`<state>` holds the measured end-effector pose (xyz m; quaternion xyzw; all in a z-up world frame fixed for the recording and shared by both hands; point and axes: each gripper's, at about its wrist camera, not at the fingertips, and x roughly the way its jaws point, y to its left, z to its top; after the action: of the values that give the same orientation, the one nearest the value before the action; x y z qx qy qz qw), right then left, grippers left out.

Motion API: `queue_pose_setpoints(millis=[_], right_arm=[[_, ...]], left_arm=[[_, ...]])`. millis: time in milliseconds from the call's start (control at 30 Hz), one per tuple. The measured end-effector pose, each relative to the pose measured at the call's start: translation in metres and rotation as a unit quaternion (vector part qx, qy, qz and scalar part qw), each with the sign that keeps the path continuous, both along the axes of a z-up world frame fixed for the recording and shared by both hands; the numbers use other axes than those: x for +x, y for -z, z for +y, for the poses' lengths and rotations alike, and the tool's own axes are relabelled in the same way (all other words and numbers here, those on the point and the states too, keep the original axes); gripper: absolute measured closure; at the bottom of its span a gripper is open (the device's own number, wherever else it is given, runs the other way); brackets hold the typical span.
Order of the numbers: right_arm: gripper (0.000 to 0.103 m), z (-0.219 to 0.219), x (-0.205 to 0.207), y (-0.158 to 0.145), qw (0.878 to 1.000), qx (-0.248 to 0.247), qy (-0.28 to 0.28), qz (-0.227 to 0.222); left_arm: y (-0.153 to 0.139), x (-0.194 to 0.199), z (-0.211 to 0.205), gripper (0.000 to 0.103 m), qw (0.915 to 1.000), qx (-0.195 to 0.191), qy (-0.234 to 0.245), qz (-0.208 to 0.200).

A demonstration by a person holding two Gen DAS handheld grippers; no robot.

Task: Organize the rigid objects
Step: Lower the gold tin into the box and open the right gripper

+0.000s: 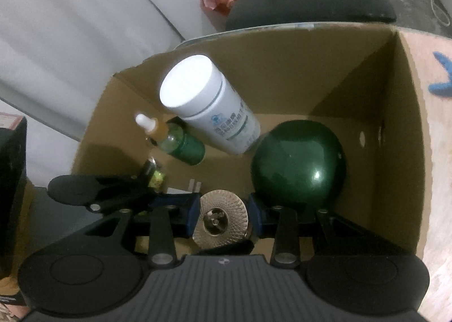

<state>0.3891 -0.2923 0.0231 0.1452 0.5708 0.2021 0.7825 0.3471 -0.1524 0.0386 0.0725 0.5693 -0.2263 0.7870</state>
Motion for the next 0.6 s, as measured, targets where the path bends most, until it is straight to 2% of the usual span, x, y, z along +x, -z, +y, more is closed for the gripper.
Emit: queue_pose_setpoints(millis=[67,233,467,600], right_arm=[[0.062,-0.001,-0.001,-0.002,1.000,0.000,0.001,-0.004],[0.062,0.000,-0.007,-0.014,1.000,-0.002,0.003,-0.030],[0.062,0.004,-0.028,-0.040,0.997,-0.014,-0.001,-0.076],[0.062,0.004,-0.043,-0.056,0.995,-0.010,0.001,-0.098]], left_arm=[[-0.005,-0.001,0.001,0.042,1.0000,-0.001,-0.001,-0.007],[-0.017,-0.010,0.005,0.029,0.9996,-0.003,-0.004,-0.029],[-0.044,-0.035,0.013,0.027,0.9974,-0.005,-0.017,-0.069],[-0.064,-0.061,0.019,0.026,0.9938,-0.006,-0.012,-0.110]])
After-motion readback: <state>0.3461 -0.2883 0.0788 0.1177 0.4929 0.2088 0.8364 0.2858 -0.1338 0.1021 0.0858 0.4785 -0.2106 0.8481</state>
